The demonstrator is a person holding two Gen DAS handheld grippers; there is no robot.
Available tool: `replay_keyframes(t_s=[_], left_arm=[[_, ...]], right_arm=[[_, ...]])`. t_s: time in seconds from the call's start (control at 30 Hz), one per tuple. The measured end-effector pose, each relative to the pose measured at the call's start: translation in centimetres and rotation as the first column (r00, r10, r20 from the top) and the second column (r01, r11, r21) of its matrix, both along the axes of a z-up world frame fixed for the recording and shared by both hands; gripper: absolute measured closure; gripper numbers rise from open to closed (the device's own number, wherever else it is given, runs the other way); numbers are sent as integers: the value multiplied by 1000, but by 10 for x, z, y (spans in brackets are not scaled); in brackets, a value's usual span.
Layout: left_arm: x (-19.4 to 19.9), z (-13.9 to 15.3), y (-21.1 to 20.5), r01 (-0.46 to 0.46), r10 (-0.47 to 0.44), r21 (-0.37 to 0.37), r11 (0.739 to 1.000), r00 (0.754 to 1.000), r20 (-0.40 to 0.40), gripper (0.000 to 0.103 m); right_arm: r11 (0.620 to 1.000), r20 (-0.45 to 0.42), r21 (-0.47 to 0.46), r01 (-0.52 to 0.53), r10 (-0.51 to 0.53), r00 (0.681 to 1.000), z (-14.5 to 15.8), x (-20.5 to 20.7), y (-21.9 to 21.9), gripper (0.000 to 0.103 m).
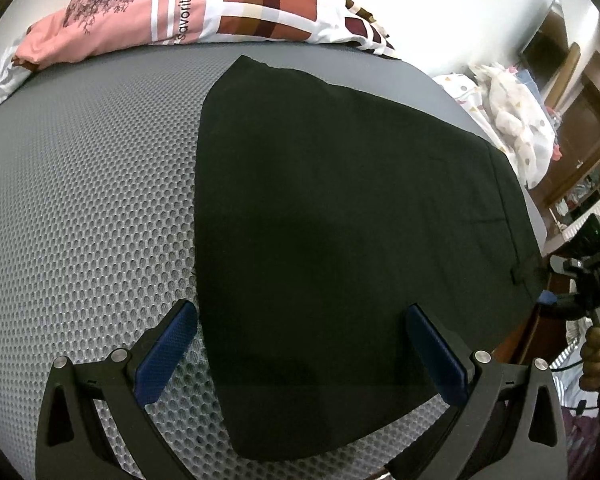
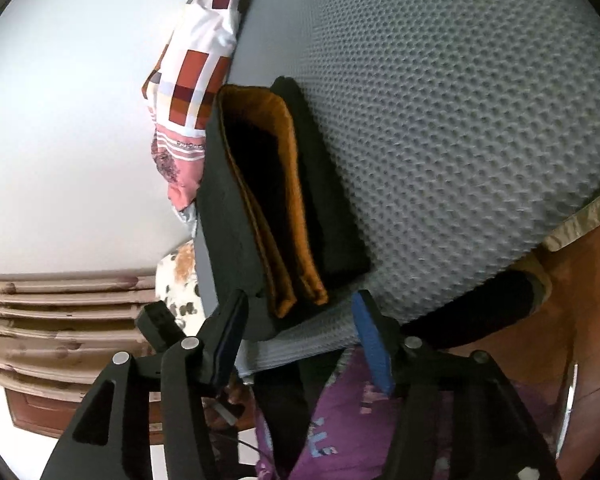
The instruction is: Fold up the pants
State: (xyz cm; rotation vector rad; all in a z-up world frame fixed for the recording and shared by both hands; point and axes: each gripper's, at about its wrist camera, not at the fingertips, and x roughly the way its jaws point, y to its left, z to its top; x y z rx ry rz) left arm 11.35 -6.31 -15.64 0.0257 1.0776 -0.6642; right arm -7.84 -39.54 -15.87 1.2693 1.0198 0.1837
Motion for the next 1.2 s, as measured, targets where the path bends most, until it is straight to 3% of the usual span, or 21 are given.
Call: replay_keyframes(t_s=[0.17,0.23,0.5,0.7,0.8,1.0,1.1,1.2], left_arm=[[-1,0,0,3,-3,0,1000,1000,3,0],[-2,0,-1,5,-5,1,1000,1000,5,0],[0,0,-2,14,-14,-2,1000,1000,7,0],[2,1,-1,-3,3,-7,1000,1000,-8,0],[3,2,1,-19,18,-24,1000,1000,-10,0],[2,3,9,-83,80,-67,994,996,-49,0],[-1,3,7,-78,76,-57,995,997,-33,0],[-5,2,0,-53,53,-11,999,999,-2,0]], right_arm=[[998,-19,-31,-48,48,999,5,13,11,53],[996,-23,-53,-70,69,997,6,18,17,80],[990,4,-105,-96,97,995,14,26,20,83],[986,25,-97,-136,139,990,15,44,17,76],[981,59,-124,-152,160,985,23,55,16,83],[979,192,-159,-126,156,969,60,69,10,85],[982,136,-168,-89,113,984,33,66,-11,85],[996,64,-64,-55,59,996,-8,56,-25,86]])
